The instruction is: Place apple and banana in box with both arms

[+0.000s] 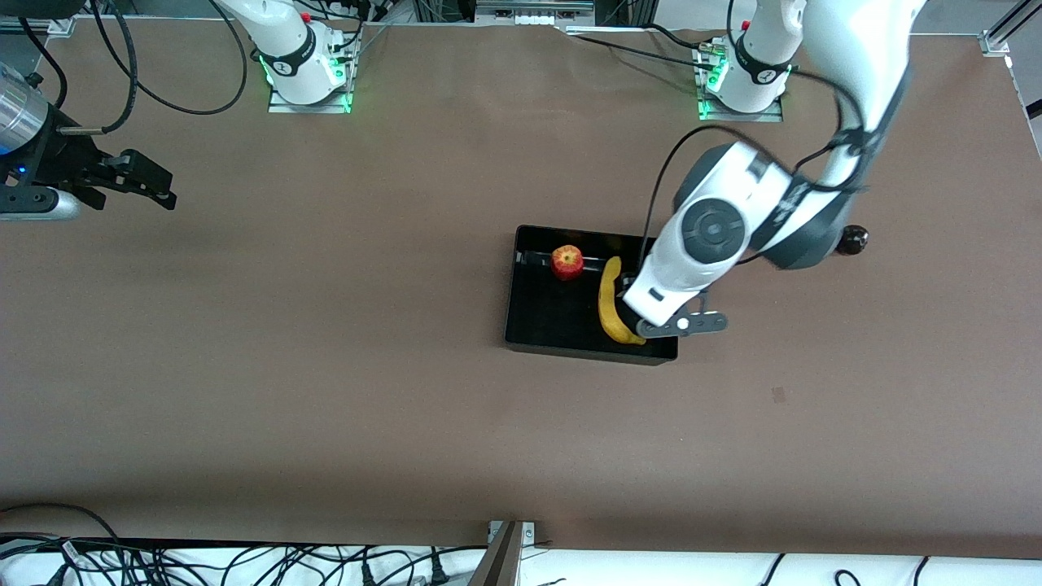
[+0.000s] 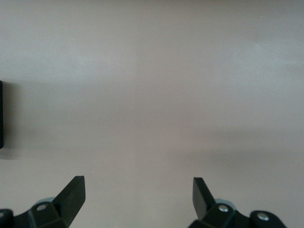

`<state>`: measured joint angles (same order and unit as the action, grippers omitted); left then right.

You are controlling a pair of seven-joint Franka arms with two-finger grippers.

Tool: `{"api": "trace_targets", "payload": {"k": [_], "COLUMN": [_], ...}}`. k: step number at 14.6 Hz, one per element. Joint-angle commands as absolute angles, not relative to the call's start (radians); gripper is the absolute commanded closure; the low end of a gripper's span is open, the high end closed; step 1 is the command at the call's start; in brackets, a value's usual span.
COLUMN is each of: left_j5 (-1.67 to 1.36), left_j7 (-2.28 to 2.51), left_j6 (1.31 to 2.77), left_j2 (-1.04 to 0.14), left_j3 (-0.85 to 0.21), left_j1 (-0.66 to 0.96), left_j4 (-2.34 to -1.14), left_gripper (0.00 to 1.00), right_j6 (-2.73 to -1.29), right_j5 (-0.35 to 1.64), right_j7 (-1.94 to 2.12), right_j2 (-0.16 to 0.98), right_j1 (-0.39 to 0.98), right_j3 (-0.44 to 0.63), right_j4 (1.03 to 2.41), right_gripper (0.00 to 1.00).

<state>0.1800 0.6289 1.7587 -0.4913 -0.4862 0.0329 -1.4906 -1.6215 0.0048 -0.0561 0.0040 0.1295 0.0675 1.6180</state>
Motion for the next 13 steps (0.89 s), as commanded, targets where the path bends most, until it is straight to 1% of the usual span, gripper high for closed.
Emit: {"api": "trace_targets", "payload": {"k": [1, 3, 7, 8, 11, 13], "left_j5": [0.115, 0.100, 0.045, 0.043, 0.043, 0.043], "left_j7": [0.508, 0.451, 0.203, 0.139, 0.006, 0.002], "left_j6": [1.631, 1.559, 1.450, 1.419, 1.388, 1.393], "left_j2": [-0.369, -0.278, -0.137, -0.105, -0.051, -0.028], "left_j3": [-0.488, -0.467, -0.260, -0.223, -0.141, -0.120], "left_j1": [-0.032, -0.064, -0.064, -0.064, -0.064, -0.064], "left_j4": [-1.474, -1.482, -1.489, -1.491, -1.491, -1.490], "left_gripper": [0.00, 0.00, 0.00, 0.00, 0.00, 0.00], "right_j6": [-1.608, -1.608, -1.608, -1.608, -1.609, -1.608], "right_j5": [-0.002, -0.002, -0.002, -0.002, -0.002, -0.002], "right_j7": [-0.040, -0.040, -0.040, -0.040, -0.040, -0.040], "right_j2": [0.011, 0.011, 0.011, 0.011, 0.011, 0.011], "right_j1": [0.115, 0.115, 0.115, 0.115, 0.115, 0.115], "right_j3": [0.058, 0.058, 0.058, 0.058, 0.058, 0.058], "right_j4": [1.597, 1.597, 1.597, 1.597, 1.597, 1.597], "right_gripper": [0.00, 0.00, 0.00, 0.00, 0.00, 0.00]}}
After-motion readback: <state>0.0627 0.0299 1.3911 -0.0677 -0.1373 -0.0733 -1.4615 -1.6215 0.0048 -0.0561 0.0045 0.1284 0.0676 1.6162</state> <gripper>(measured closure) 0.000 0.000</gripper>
